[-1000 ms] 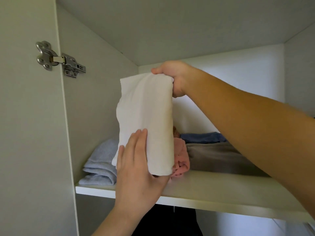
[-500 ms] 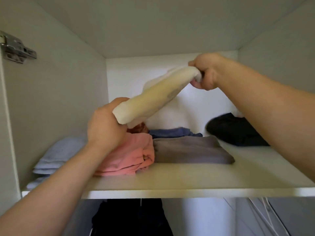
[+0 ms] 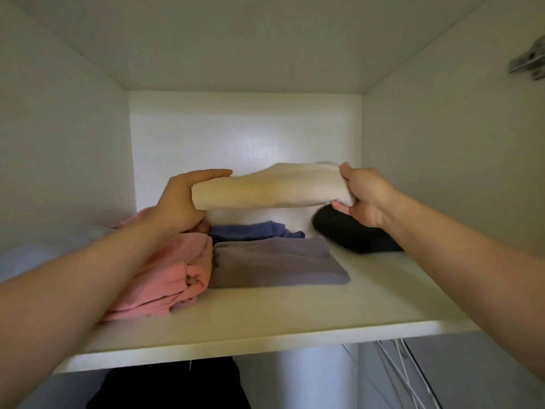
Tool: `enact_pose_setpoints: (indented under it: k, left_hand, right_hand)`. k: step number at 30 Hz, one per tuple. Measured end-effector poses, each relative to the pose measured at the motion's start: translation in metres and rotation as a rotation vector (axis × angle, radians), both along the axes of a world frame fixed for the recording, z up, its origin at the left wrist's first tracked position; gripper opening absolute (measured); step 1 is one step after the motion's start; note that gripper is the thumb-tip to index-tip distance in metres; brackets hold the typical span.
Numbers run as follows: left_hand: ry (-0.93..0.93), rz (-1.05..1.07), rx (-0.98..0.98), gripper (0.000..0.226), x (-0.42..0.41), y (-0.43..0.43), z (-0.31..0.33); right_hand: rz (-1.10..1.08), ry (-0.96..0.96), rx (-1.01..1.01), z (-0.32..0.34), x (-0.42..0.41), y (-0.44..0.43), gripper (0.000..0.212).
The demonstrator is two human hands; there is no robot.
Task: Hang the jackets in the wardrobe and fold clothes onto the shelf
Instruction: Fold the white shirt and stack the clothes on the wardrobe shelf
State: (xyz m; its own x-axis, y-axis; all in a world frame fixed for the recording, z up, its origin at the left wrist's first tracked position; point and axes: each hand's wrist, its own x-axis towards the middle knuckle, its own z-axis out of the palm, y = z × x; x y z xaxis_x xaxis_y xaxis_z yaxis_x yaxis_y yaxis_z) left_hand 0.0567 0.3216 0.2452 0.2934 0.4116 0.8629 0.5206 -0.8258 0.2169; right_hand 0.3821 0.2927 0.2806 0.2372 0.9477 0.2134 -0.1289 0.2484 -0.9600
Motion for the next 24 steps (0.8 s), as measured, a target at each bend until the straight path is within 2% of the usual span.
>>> enact_pose_setpoints:
  k: [2,4,6,8,10,12,15,17,19,21,22,23,24]
  left_hand:
    - [0.175,0.035,-0.051,0.071,-0.004,0.01,-0.018]
    - [0.484,0.191,-0.253,0.072,-0.011,0.018,-0.033]
    - [0.635,0.281,-0.44,0.065,-0.011,0.021,-0.029]
    - [0.732,0.306,-0.422,0.053,-0.005,0.018,-0.022]
    - [0.789,0.325,-0.396,0.052,0.0,0.015,-0.014]
    - [0.846,0.372,-0.393,0.055,0.001,0.011,-0.01]
    - [1.04,0.471,-0.435,0.072,0.005,0.003,0.0]
    - [1.038,0.529,-0.378,0.078,0.01,-0.006,0.005]
    - [0.885,0.478,-0.317,0.077,0.016,-0.011,0.008]
    - [0.701,0.339,-0.31,0.056,0.027,-0.023,0.003]
    - [0.684,0.295,-0.296,0.038,0.034,-0.029,-0.002]
    - [0.741,0.286,-0.292,0.039,0.038,-0.034,-0.008]
    - [0.826,0.288,-0.314,0.058,0.043,-0.036,-0.016]
  right_hand:
    - [-0.005,-0.046,-0.083,-0.019,0.002,0.0,0.023]
    - [0.048,-0.192,-0.278,-0.047,0.006,-0.003,0.017]
    - [0.12,-0.33,-0.43,-0.068,0.011,-0.007,0.017]
    - [0.136,-0.401,-0.444,-0.073,0.017,-0.008,0.021]
    - [0.127,-0.427,-0.406,-0.065,0.022,-0.006,0.022]
    - [0.112,-0.462,-0.379,-0.057,0.024,-0.002,0.021]
    - [0.136,-0.603,-0.431,-0.063,0.022,0.001,0.022]
    - [0.153,-0.644,-0.469,-0.067,0.021,0.003,0.025]
    - [0.139,-0.648,-0.478,-0.067,0.022,0.008,0.029]
    - [0.104,-0.692,-0.455,-0.065,0.022,0.014,0.034]
    - [0.085,-0.703,-0.436,-0.065,0.02,0.017,0.035]
    - [0.068,-0.712,-0.42,-0.066,0.017,0.019,0.035]
    - [0.054,-0.723,-0.405,-0.066,0.013,0.021,0.034]
